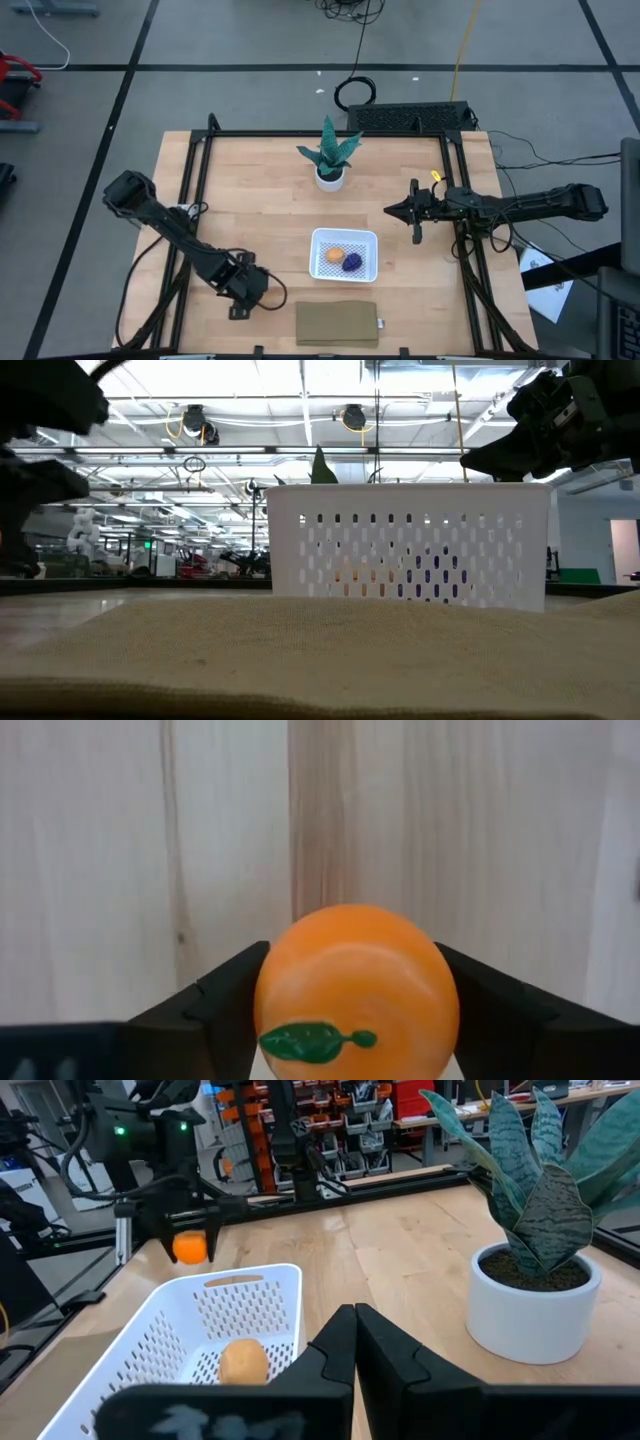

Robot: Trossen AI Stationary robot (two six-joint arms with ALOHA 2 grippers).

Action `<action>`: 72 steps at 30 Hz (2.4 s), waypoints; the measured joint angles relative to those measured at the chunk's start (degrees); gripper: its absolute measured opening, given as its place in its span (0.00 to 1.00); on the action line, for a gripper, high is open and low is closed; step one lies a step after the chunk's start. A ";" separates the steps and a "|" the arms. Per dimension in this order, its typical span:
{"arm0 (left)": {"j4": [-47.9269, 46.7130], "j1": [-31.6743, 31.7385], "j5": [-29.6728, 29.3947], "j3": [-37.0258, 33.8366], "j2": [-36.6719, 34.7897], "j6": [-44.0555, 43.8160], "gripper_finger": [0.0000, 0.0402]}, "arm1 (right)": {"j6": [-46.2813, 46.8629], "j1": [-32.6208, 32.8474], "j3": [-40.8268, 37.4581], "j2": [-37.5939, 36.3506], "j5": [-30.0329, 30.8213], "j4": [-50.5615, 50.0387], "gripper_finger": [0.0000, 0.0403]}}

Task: Pick and placing Produce into tupperware
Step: Put the orange in the white bin

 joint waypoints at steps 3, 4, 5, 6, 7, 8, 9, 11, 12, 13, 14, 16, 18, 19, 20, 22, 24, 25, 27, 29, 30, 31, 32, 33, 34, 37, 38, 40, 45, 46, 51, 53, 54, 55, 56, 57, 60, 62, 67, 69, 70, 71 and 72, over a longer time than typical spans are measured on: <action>-1.96 1.00 -0.45 0.04 -2.16 1.89 0.66 | 0.00 0.01 0.00 0.00 0.00 -0.03 0.00; -2.54 1.42 -0.69 0.04 -2.93 2.67 0.65 | 0.00 0.00 0.00 0.00 0.00 0.01 0.00; -3.11 1.87 -1.03 0.04 -3.81 3.61 0.64 | 0.00 0.01 0.00 -0.02 0.01 0.01 0.00; -3.45 2.23 -1.18 0.04 -4.67 4.64 0.63 | 0.00 0.01 0.00 0.00 0.00 -0.03 0.00; -3.72 2.55 -1.41 0.07 -5.57 5.63 0.61 | 0.00 0.00 0.00 0.00 0.00 -0.02 0.00; -4.01 2.87 -1.51 0.07 -6.55 6.50 0.59 | 0.00 0.01 0.00 -0.02 0.01 0.01 0.00; -4.28 3.23 -1.75 0.07 -7.58 7.42 0.58 | 0.00 0.00 0.00 -0.02 0.00 -0.01 0.00; -4.32 4.06 -2.52 0.11 -9.66 9.23 0.56 | 0.00 0.01 0.00 -0.02 0.00 -0.03 0.00; -4.29 4.55 -2.83 0.15 -10.67 10.04 0.56 | 0.00 0.01 0.00 -0.02 0.02 -0.01 0.00; -4.38 4.99 -3.20 0.15 -11.67 10.84 0.57 | -0.03 0.01 0.00 -0.02 0.00 -0.02 0.00; -4.62 5.40 -3.76 0.15 -12.81 11.41 0.58 | -0.09 0.01 0.00 -0.02 0.00 -0.04 0.00; -4.75 6.33 -5.35 0.15 -14.78 12.38 0.62 | -0.13 0.01 0.00 -0.02 0.00 -0.01 0.00; -5.12 7.50 -6.13 0.16 -16.60 13.53 0.65 | -0.15 0.01 0.00 -0.02 0.00 -0.04 0.00; -5.26 8.10 -6.28 0.16 -17.42 14.16 0.66 | -0.16 0.00 0.00 -0.02 0.00 -0.01 0.00; -5.19 8.78 -6.37 0.16 -18.25 14.89 0.66 | -0.17 0.01 0.00 -0.02 0.00 -0.01 0.00; -5.15 10.17 -6.37 0.17 -19.70 16.40 0.65 | -0.39 0.00 0.00 -0.02 0.01 -0.01 0.00; -5.15 11.56 -6.37 0.17 -21.15 18.25 0.62 | -0.98 0.00 0.00 -0.02 0.00 -0.01 0.00; -5.15 12.31 -6.37 0.17 -21.84 19.20 0.60 | -1.27 0.00 0.00 -0.02 0.02 -0.01 0.00; -5.11 13.90 -6.37 0.17 -23.09 20.76 0.57 | -1.49 -0.01 0.00 -0.02 0.02 -0.01 0.00; -5.05 15.45 -6.37 0.17 -24.41 22.12 0.56 | -1.51 0.01 0.00 -0.02 0.02 -0.01 0.00; -4.79 16.17 -6.39 0.17 -25.10 22.77 0.56 | -1.51 0.00 0.00 -0.02 0.02 -0.01 0.00; -4.31 16.86 -6.37 0.17 -25.79 23.51 0.57 | -1.51 0.00 0.00 -0.02 0.02 -0.01 0.00; -3.57 17.51 -6.37 0.17 -26.39 24.23 0.58 | -1.51 0.00 0.00 -0.02 0.00 -0.01 0.00; -2.61 18.16 -6.25 0.17 -26.94 25.13 0.60 | -1.51 0.01 0.00 -0.02 0.02 -0.01 0.00; -1.64 18.75 -5.71 0.17 -27.52 26.19 0.61 | -1.51 -0.01 0.00 -0.02 0.02 -0.01 0.00; 1.23 20.48 -3.97 0.17 -29.09 29.35 0.65 | -1.60 -0.01 0.00 -0.02 0.02 -0.01 0.00; 1.60 21.09 -3.38 0.20 -29.52 30.30 0.65 | -1.73 -0.01 0.00 -0.02 0.02 -0.01 0.00; 1.75 22.37 -2.73 0.20 -30.13 32.01 0.64 | -1.95 0.00 0.00 -0.02 0.02 -0.01 0.00; 2.02 25.60 -2.63 0.20 -30.45 33.17 0.57 | -1.97 0.00 0.00 -0.02 0.01 -0.04 0.00; 2.04 26.13 -2.63 0.20 -30.31 33.16 0.57 | -1.97 0.01 0.00 -0.02 0.02 -0.04 0.00; 4.13 28.33 -2.90 0.20 -28.30 30.68 0.62 | -1.95 0.00 0.00 0.00 0.02 -0.01 0.00; 5.81 28.83 -3.16 0.22 -27.02 29.18 0.65 | -1.95 0.01 0.00 0.03 0.02 -0.10 0.00; 6.31 28.97 -3.15 0.22 -26.19 28.43 0.66 | -1.92 0.01 0.00 0.15 0.02 -0.04 0.00; 7.51 29.17 -3.04 0.22 -25.13 28.03 0.66 | -1.73 0.01 0.00 0.24 0.02 -0.08 0.00; 8.84 29.20 -2.60 0.22 -24.11 27.76 0.66 | -1.66 0.01 0.00 0.26 0.02 -0.36 0.00; 9.48 29.20 -1.95 0.22 -23.10 27.69 0.65 | -1.64 0.01 0.00 0.36 0.00 -0.36 0.00; 10.90 29.16 0.05 0.98 -19.58 27.70 0.61 | -1.55 0.01 0.00 0.72 0.01 -0.41 0.00; 10.59 29.15 0.34 2.34 -17.10 27.86 0.58 | -1.53 0.01 0.00 1.05 0.00 -0.14 0.00; 8.65 29.15 1.67 7.89 -10.96 31.76 0.59 | -1.53 -0.01 0.00 1.16 0.01 -0.17 0.00; 7.73 29.15 1.74 10.82 -8.39 33.43 0.62 | -1.53 0.01 0.00 1.18 0.02 -0.19 0.00; 7.03 29.24 1.82 12.35 -7.21 33.98 0.63 | -1.55 0.01 0.00 1.18 0.01 -0.19 0.00; 6.23 29.33 1.87 14.08 -5.93 34.50 0.64 | -1.57 0.01 0.00 1.18 0.00 -0.28 0.00; 5.42 29.41 1.85 15.74 -4.68 34.95 0.64 | -1.57 -0.01 0.00 1.18 0.02 -0.44 0.00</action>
